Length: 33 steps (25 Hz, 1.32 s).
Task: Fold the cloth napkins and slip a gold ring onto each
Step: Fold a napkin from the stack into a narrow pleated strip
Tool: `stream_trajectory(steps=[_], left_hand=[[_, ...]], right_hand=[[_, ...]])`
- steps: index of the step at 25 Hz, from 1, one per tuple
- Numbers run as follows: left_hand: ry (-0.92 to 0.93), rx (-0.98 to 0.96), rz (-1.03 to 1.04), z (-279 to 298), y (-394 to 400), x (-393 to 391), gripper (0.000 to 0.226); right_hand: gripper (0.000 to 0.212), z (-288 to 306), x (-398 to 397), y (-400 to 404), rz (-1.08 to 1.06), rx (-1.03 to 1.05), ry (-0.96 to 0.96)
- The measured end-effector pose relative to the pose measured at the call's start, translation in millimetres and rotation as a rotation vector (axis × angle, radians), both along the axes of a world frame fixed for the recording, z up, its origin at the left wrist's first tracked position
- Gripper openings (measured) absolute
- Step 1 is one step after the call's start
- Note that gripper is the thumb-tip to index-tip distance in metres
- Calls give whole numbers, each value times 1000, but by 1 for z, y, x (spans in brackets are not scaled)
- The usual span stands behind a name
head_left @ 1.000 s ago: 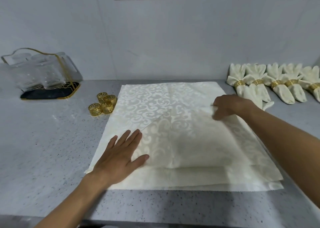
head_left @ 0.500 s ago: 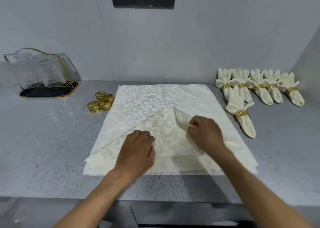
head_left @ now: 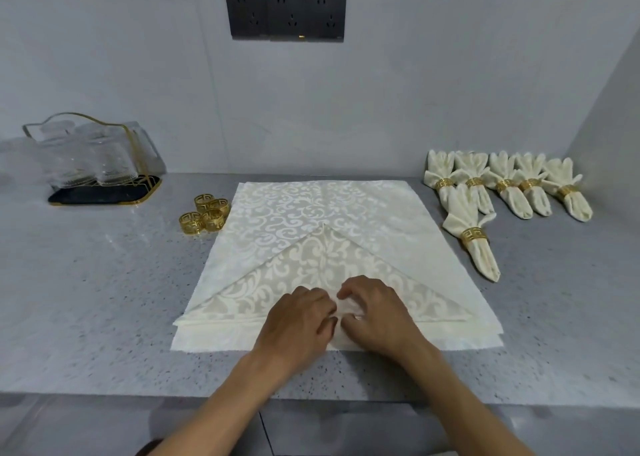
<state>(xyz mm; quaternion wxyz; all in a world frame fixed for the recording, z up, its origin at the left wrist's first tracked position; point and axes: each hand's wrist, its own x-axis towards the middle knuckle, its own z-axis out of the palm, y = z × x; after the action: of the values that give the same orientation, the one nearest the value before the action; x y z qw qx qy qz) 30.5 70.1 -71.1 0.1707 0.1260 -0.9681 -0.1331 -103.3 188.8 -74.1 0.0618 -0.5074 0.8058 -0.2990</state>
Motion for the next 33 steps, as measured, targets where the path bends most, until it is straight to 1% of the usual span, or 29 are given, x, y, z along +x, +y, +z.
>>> stream_trajectory(steps=[1,2,3,4,6,7,9,10,12,13,14,15,16,17,18,21,24,25,26,27,28,29,30,31,32,33], left_hand=[[11,-20,-16,-2,-2,0,21],[17,-43,-27,-4,-5,0,21],[8,-66,-40,-6,-8,-1,22],[0,-97,-62,-8,-11,-2,20],[-31,-185,-114,-15,-17,-3,11],[-37,-239,-137,-18,-20,-4,17],[-45,-296,-171,-19,-23,-7,27],[-42,-307,-192,-18,-25,-7,26],[-24,-332,-224,-18,-27,-6,17],[-26,-347,-239,-19,-28,-5,15],[-19,-352,-249,-19,-29,-5,17],[-14,-347,-251,-21,-30,-5,22],[-9,-344,-241,-22,-30,-5,28],[-11,-337,-228,-22,-29,-5,32],[-8,-325,-212,-21,-28,-6,34],[18,-299,-146,-15,-27,-8,38],[41,-316,-104,-5,-13,-11,43],[42,-328,-93,2,-4,-13,43],[34,-344,-85,8,8,-15,42],[13,-367,-88,12,21,-17,42],[-25,-400,-100,12,33,-18,43],[-68,-429,-107,11,44,-20,44],[-100,-444,-107,8,52,-21,43],[-114,-444,-110,4,55,-22,41],[-107,-439,-113,0,56,-23,38],[-103,-436,-113,-3,56,-24,33]], right_hand=[[54,7,-3,1,42,7,-49],[60,15,-8,-2,64,-16,-78],[61,24,-16,-9,44,-49,-66],[57,30,-27,-21,-15,-43,1],[54,37,-49,-48,-98,89,189],[55,31,-56,-60,-105,190,244],[57,8,-63,-73,-88,372,241],[57,-1,-63,-72,-81,392,222],[58,-1,-66,-58,-108,294,214],[56,6,-67,-43,-181,247,209],[51,14,-69,-25,-277,244,220],[43,21,-73,-3,-353,303,236],[35,28,-76,21,-402,422,250],[28,32,-77,44,-437,536,231],[23,35,-77,61,-461,569,174],[19,38,-80,71,-438,406,-5],[14,49,-96,69,-445,118,-145],[12,54,-103,70,-448,63,-163],[10,56,-108,71,-444,64,-117],[9,55,-110,74,-454,102,9],[6,49,-108,77,-474,134,185],[2,42,-100,79,-468,98,333],[2,35,-86,77,-405,3,390],[5,29,-67,74,-283,-102,358],[7,25,-48,68,-132,-186,262],[10,21,-32,61,13,-228,138]])
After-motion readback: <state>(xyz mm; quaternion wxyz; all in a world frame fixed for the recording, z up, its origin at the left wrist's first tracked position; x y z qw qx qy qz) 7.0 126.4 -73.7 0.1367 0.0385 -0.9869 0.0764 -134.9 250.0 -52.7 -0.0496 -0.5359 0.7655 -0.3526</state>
